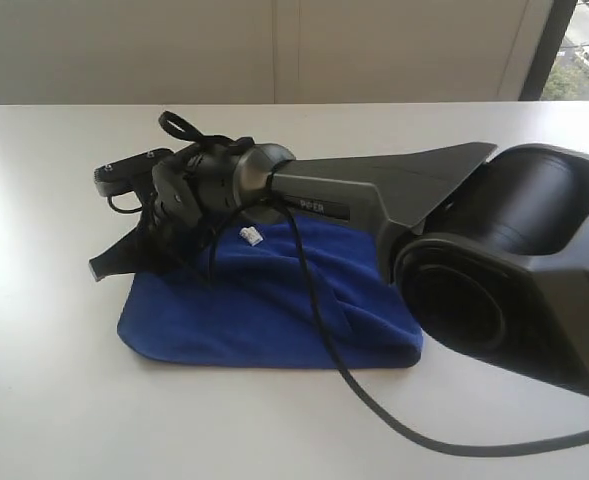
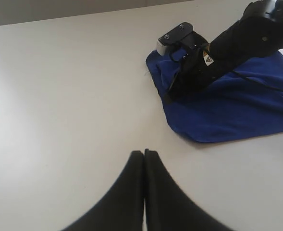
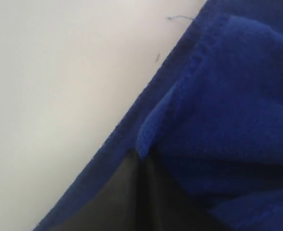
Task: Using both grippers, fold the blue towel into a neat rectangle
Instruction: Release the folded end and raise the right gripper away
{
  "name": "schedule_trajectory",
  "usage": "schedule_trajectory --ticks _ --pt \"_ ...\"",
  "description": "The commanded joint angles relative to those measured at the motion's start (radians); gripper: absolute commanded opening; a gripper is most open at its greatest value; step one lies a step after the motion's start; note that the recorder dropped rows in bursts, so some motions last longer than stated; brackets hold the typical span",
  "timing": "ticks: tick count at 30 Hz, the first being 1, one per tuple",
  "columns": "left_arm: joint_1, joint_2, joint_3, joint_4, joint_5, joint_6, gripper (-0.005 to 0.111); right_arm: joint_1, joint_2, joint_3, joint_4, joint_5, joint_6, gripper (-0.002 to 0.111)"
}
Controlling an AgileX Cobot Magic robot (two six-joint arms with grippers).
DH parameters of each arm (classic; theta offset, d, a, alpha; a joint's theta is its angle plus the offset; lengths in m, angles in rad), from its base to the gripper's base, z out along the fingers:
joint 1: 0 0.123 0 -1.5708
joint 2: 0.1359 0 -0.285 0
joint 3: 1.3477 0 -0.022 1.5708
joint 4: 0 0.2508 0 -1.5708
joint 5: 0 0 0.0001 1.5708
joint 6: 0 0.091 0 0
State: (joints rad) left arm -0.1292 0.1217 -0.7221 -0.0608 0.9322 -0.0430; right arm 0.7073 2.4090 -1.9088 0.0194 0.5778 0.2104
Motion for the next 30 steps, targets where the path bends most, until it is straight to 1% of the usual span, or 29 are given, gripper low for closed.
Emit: schedule_trajectory --ticks 1,3,8,10,11,15,18,21,25,27,28,30 --pt "0.0 -0.004 0.004 -0.002 0.003 -0.006 0.0 0.001 0.013 0.0 0.066 -0.003 0.003 0.004" --pt "0.0 -0.004 0.004 -0.002 0.003 -0.006 0.0 0.001 0.013 -0.004 0.077 -0.003 0.003 0.014" --pt "0.0 -0.004 0.004 -0.002 0.003 -0.006 0.0 0.001 -0.006 -0.038 0.077 0.015 0.003 0.046" --pt "0.0 -0.004 0.004 -0.002 0.003 -0.006 0.0 0.001 -0.028 -0.05 0.075 0.026 0.003 0.053" --pt "0.0 -0.004 0.004 -0.002 0.003 -0.006 0.0 -0.001 -0.044 -0.056 0.075 0.039 0.003 0.054" --pt "0.0 -0.004 0.004 -0.002 0.003 -0.006 0.0 -0.014 -0.125 -0.056 0.055 0.103 0.003 0.054" --pt "0.0 -0.004 0.004 -0.002 0.003 -0.006 0.0 -0.039 -0.19 -0.056 0.049 0.156 -0.008 0.05" --pt "0.0 -0.004 0.004 -0.002 0.003 -0.006 0.0 -0.078 -0.245 -0.056 0.049 0.212 -0.045 0.04" --pt "0.0 -0.004 0.004 -0.002 0.003 -0.006 0.0 -0.132 -0.274 -0.05 0.047 0.301 -0.059 0.031" --pt "0.0 -0.004 0.004 -0.002 0.003 -0.006 0.0 -0.163 -0.292 -0.015 0.047 0.304 -0.07 0.026" --pt "0.0 -0.004 0.004 -0.002 0.003 -0.006 0.0 -0.178 -0.301 0.006 0.047 0.299 -0.073 0.022" --pt "0.0 -0.004 0.004 -0.002 0.003 -0.006 0.0 -0.212 -0.328 0.07 0.049 0.282 -0.076 0.01"
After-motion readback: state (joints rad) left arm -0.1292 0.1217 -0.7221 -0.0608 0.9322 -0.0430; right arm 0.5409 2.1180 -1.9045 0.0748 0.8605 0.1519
